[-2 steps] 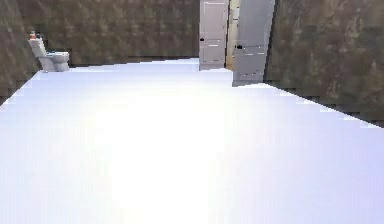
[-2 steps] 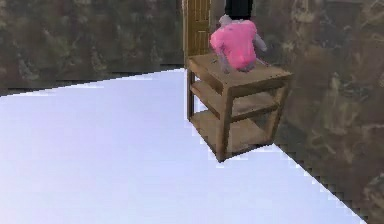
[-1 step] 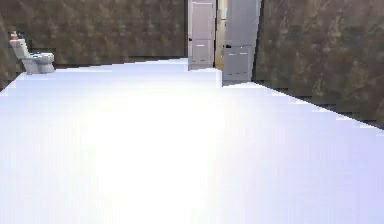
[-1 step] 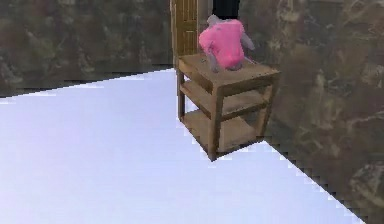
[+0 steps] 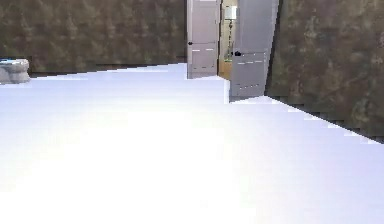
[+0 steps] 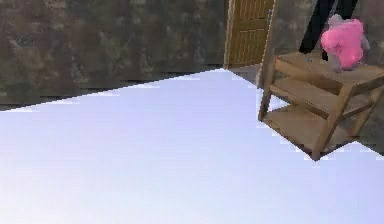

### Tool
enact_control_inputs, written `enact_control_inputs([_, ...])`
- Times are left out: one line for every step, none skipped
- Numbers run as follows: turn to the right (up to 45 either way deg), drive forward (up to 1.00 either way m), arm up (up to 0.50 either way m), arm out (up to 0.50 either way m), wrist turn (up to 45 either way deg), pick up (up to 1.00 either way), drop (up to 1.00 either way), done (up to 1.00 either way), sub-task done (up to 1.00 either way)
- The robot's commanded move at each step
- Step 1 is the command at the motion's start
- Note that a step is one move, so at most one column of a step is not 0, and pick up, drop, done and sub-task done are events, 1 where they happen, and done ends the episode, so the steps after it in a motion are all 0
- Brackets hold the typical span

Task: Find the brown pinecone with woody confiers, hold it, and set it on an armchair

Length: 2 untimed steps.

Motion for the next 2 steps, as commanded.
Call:
enact_control_inputs([0.0,1.0,0.0,0.0,0.0,0.0,0.0,0.0,0.0])
enact_control_inputs([0.0,1.0,0.0,0.0,0.0,0.0,0.0,0.0,0.0])
